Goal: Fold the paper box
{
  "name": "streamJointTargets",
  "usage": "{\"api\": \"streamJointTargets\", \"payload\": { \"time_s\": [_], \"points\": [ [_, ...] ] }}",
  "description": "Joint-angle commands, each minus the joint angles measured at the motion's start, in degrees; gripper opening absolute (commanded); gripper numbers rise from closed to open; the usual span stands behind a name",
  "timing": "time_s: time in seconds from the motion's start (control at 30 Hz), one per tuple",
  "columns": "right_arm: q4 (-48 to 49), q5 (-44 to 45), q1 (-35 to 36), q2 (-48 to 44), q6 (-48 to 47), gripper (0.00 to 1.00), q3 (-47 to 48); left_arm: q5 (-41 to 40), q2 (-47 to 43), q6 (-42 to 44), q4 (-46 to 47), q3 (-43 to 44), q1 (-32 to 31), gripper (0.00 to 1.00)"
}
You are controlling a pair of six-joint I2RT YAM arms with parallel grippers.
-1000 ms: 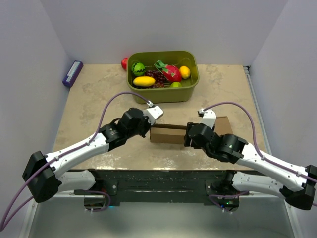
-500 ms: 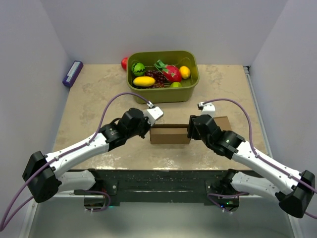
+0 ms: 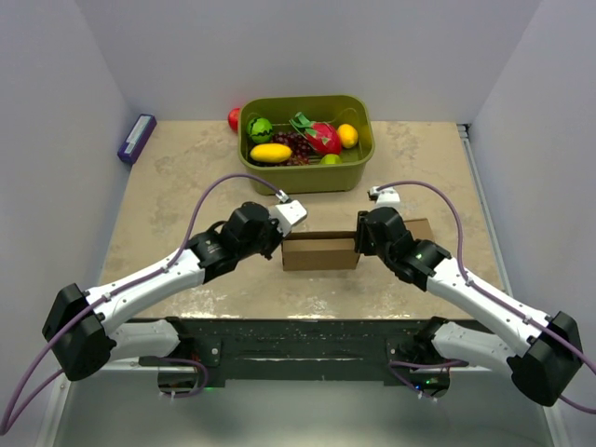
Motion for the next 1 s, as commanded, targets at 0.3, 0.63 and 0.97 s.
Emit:
{"api": "streamJointTargets", "payload": {
  "time_s": [0.3,0.63,0.97],
  "points": [
    [0.1,-0.9,-0.8,0.5,-2.2,0.09,0.0,0.8,0.6,0.9,0.8,1.5,0.9,0.00],
    [-5.1,-7.1,-1.1,0.6,-1.7,0.00,3.7,0.7,1.1,1.9,0.6,2.2,1.1,0.00],
    [-9.4,-7.9,-1.1,0.1,-1.4,0.18,5.9,2.9,2.1,3.8,-0.1,2.8,1.5,0.00]
  ]
}}
